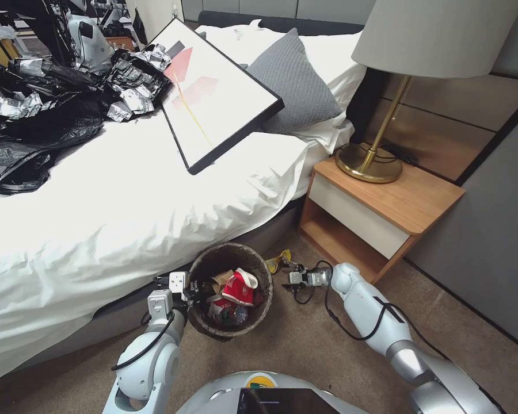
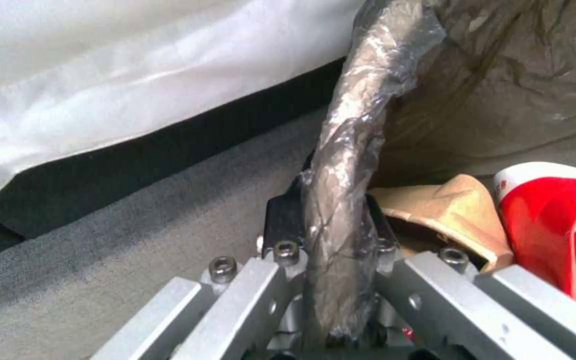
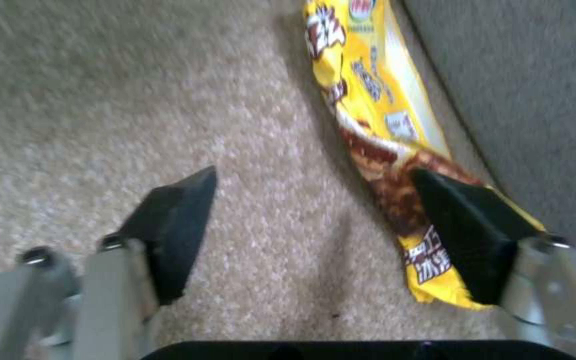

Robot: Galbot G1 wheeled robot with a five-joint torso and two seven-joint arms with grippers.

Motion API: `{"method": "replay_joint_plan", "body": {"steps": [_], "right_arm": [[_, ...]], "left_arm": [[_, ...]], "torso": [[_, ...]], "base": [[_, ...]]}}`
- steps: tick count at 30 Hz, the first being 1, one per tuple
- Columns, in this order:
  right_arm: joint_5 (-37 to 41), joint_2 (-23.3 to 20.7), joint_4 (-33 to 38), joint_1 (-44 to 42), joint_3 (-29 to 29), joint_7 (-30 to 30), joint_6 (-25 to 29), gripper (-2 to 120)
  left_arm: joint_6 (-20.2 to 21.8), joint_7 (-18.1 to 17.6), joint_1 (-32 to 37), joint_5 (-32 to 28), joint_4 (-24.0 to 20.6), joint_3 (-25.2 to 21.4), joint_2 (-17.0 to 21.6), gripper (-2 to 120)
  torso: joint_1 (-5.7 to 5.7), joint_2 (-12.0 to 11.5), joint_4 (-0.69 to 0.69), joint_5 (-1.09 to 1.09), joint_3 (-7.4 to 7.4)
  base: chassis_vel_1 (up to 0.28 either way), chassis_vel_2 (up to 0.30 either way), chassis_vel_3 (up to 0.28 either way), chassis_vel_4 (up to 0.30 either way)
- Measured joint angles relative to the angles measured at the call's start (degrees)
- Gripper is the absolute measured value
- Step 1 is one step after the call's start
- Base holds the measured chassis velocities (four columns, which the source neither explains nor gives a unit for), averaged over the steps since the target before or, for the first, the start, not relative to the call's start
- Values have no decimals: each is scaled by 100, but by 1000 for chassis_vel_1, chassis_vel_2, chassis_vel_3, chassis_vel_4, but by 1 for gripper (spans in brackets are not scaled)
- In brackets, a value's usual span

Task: Pick up the trash bin, then pick up the garbage from the floor and place it into the trash bin.

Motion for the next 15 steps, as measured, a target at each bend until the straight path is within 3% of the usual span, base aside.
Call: {"method": "replay_joint_plan", "body": {"steps": [7,15], "right_arm": [[-61,65,-436,214,159,159,13,98],[-83,68,-758,428,291,360,27,100]], "left_arm": [[-1,0,14,6,-1,-4,-2,0],[-4,0,23,41,8,7,-32,0]], "torso": [[0,0,0,-1,0],[0,0,0,-1,0]], "base": [[0,0,0,0],[0,0,0,0]]}}
